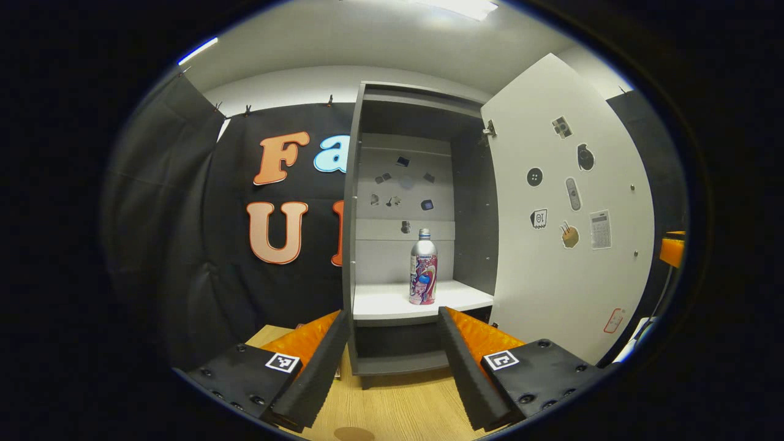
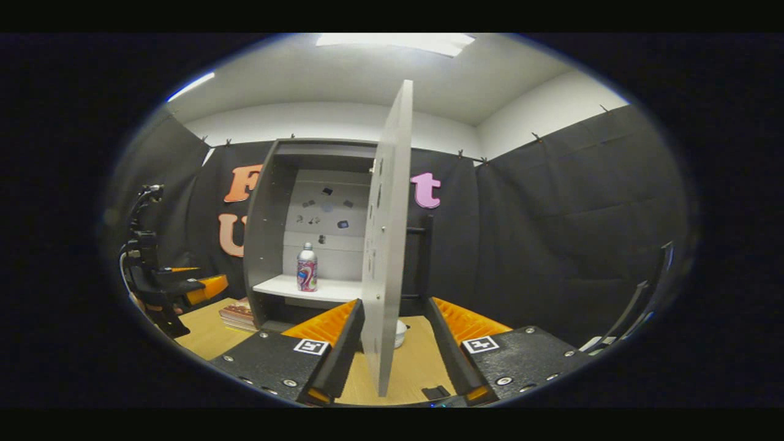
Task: Open the cabinet door with the right hand, grasp the bottle in the cabinet with the left hand and place it on the coaster, then close the cabinet door with the right hand.
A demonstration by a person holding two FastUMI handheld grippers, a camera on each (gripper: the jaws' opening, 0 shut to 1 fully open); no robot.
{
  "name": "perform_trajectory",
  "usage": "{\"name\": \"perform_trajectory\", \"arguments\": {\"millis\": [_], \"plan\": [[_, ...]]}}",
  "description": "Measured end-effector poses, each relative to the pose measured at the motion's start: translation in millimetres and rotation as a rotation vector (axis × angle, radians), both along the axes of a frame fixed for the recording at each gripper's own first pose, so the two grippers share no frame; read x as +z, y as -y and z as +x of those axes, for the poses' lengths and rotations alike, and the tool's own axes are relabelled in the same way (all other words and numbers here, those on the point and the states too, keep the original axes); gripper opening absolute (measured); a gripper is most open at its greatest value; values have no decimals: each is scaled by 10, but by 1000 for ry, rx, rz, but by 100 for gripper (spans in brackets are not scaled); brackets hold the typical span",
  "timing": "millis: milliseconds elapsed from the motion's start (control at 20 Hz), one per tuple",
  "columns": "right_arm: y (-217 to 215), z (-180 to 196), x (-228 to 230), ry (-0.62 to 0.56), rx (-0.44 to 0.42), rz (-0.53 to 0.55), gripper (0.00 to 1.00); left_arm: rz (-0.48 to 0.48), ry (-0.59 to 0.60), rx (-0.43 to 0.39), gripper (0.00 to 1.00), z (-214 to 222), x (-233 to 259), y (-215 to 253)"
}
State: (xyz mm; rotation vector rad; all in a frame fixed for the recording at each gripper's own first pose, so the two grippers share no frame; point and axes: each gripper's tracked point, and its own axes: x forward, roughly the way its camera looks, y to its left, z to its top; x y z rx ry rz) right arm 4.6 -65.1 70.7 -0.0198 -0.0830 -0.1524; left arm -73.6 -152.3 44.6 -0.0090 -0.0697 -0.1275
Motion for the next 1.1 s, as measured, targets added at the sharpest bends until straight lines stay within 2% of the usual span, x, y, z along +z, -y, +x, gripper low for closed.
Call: {"name": "perform_trajectory", "arguments": {"millis": [250,450,650,850,1100], "plan": [[-402,184,-53,-25,94,-55,72,1,6,12,94,-31,40,-118],[-707,354,-112,-33,139,-55,83,-9,21,-19,94,196,72,-163],[-850,654,-82,-19,106,-49,90,-11,16,-93,94,509,26,-165],[-941,1000,-47,14,54,33,94,-37,7,-209,93,935,-6,-50],[-848,1227,-203,-50,-71,38,94,-11,37,-357,94,1446,81,296]]}}
